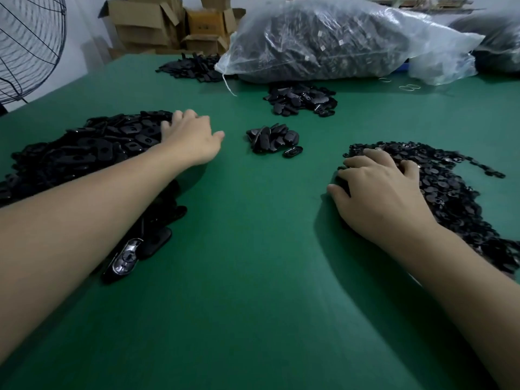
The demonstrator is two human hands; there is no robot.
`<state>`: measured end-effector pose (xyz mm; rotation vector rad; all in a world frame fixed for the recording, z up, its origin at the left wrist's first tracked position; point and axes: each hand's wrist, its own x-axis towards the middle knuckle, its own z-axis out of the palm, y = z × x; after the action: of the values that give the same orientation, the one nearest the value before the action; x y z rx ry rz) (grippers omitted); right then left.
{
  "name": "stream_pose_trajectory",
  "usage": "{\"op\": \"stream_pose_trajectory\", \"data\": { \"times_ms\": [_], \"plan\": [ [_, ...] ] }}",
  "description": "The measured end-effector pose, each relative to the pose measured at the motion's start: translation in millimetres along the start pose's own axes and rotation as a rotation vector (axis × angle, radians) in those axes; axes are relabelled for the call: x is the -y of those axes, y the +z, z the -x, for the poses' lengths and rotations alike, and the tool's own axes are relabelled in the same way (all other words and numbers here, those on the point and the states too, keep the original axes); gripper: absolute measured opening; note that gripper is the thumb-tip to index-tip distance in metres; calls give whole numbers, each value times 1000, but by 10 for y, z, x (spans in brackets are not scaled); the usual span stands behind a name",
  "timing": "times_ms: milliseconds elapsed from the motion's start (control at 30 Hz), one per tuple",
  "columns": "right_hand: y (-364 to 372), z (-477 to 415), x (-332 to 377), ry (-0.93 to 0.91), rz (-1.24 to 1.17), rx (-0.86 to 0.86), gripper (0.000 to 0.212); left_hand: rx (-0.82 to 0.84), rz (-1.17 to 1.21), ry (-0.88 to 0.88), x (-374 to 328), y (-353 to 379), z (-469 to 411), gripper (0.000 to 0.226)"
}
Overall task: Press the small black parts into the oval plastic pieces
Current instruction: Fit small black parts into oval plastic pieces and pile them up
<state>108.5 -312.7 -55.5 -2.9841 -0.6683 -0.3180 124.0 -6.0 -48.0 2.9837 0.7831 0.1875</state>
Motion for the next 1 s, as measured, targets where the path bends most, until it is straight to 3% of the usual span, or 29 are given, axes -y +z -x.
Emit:
{"op": "stream_pose_trajectory", "data": {
  "times_ms": [167, 300, 433, 1000],
  "plan": [
    [5, 1, -7, -2, -3, -27, 39, 117, -196, -122, 201, -62, -93, 65],
    [-12, 6, -11, -17, 17, -47, 33, 77, -264, -75, 282, -43, -58, 24],
    [-32, 12, 0, -31, -20, -109, 20, -56, -288, -22, 314, -70, -27, 10],
    [-98, 43, 13, -40, -60, -122, 9, -180, -260, 170, 572, -113, -143, 12]
  ]
}}
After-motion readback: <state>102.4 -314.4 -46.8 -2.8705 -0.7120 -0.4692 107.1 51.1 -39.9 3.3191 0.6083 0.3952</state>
